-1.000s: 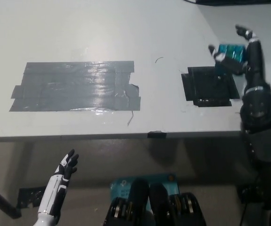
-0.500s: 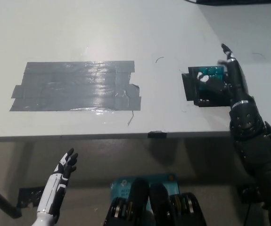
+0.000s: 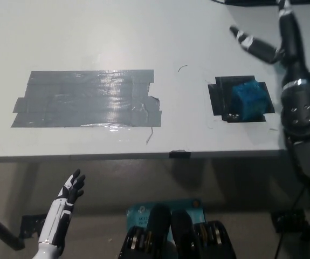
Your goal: A person hands a rubik's cube to the robot and rhe robot picks it up with its right hand and places it on the black spot on the desk infron tof it
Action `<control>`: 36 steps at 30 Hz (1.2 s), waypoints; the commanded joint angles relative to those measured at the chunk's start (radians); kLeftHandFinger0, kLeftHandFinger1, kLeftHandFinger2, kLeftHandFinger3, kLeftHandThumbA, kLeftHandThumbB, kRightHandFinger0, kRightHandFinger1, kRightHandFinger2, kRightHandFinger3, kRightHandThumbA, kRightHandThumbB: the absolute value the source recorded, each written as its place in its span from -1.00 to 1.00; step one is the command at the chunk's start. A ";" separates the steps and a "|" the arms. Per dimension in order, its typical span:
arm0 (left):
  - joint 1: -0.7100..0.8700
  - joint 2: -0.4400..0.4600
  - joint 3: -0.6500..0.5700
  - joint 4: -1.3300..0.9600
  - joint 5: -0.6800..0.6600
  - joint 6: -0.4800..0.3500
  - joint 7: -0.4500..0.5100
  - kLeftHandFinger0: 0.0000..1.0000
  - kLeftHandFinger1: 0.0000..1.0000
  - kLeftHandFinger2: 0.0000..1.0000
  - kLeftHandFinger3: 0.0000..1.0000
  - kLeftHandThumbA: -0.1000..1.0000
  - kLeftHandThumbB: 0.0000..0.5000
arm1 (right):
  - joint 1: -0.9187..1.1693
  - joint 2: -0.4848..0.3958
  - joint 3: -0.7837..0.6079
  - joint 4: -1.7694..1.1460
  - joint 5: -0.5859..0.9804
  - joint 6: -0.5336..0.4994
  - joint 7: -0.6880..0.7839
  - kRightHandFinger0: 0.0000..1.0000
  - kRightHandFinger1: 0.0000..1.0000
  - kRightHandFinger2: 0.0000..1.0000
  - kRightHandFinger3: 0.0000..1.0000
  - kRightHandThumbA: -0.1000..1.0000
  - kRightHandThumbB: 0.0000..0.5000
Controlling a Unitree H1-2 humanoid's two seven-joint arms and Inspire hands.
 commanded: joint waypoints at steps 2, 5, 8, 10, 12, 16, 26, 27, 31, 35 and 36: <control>-0.021 0.018 0.006 -0.024 -0.006 -0.011 -0.013 1.00 1.00 1.00 1.00 1.00 -0.88 | -0.005 -0.031 -0.022 -0.212 -0.039 0.090 0.028 1.00 1.00 1.00 1.00 0.88 0.78; -0.017 0.020 0.004 -0.028 -0.007 -0.008 -0.017 1.00 1.00 1.00 1.00 1.00 -0.79 | 0.034 -0.032 -0.025 -0.356 -0.035 0.127 0.057 1.00 1.00 1.00 1.00 0.90 0.71; -0.034 0.022 0.003 -0.021 -0.005 -0.003 -0.019 1.00 1.00 1.00 1.00 1.00 -0.77 | 0.108 -0.030 -0.011 -0.594 -0.051 0.181 0.105 1.00 1.00 1.00 1.00 0.97 0.68; -0.030 0.020 -0.001 -0.017 -0.002 -0.006 -0.018 1.00 1.00 1.00 1.00 1.00 -0.74 | 0.184 -0.014 0.001 -0.754 -0.049 0.207 0.132 1.00 1.00 1.00 1.00 1.00 0.71; -0.027 0.015 -0.004 -0.016 0.001 -0.003 -0.017 1.00 1.00 1.00 1.00 1.00 -0.70 | 0.240 0.002 0.010 -0.842 -0.047 0.203 0.134 1.00 1.00 1.00 1.00 1.00 0.71; -0.017 0.015 -0.010 -0.016 0.005 0.003 -0.020 1.00 1.00 1.00 1.00 1.00 -0.49 | 0.428 0.047 0.074 -0.999 -0.069 0.155 0.139 1.00 1.00 1.00 1.00 0.97 0.52; -0.002 0.023 -0.026 0.016 0.021 -0.042 -0.017 1.00 1.00 1.00 1.00 1.00 -0.48 | 0.781 0.115 0.126 -0.815 -0.024 0.019 0.088 1.00 1.00 1.00 1.00 0.88 0.07; 0.000 0.022 -0.029 0.019 0.025 -0.043 -0.014 1.00 1.00 1.00 1.00 1.00 -0.46 | 0.800 0.119 0.130 -0.760 -0.028 0.020 0.089 1.00 1.00 1.00 1.00 0.90 0.07; 0.014 0.010 -0.030 0.028 0.021 -0.057 -0.004 1.00 1.00 1.00 1.00 1.00 -0.51 | 0.800 0.119 0.138 -0.571 -0.034 -0.042 0.082 1.00 1.00 1.00 1.00 0.78 -0.16; 0.018 0.010 -0.027 0.021 0.024 -0.056 -0.001 1.00 1.00 1.00 1.00 1.00 -0.51 | 0.777 0.113 0.143 -0.425 -0.048 -0.098 0.066 1.00 1.00 1.00 1.00 0.59 -0.25; 0.016 0.009 -0.026 0.021 0.023 -0.055 -0.001 1.00 1.00 1.00 1.00 1.00 -0.49 | 0.774 0.113 0.143 -0.419 -0.044 -0.080 0.078 1.00 1.00 1.00 1.00 0.69 -0.17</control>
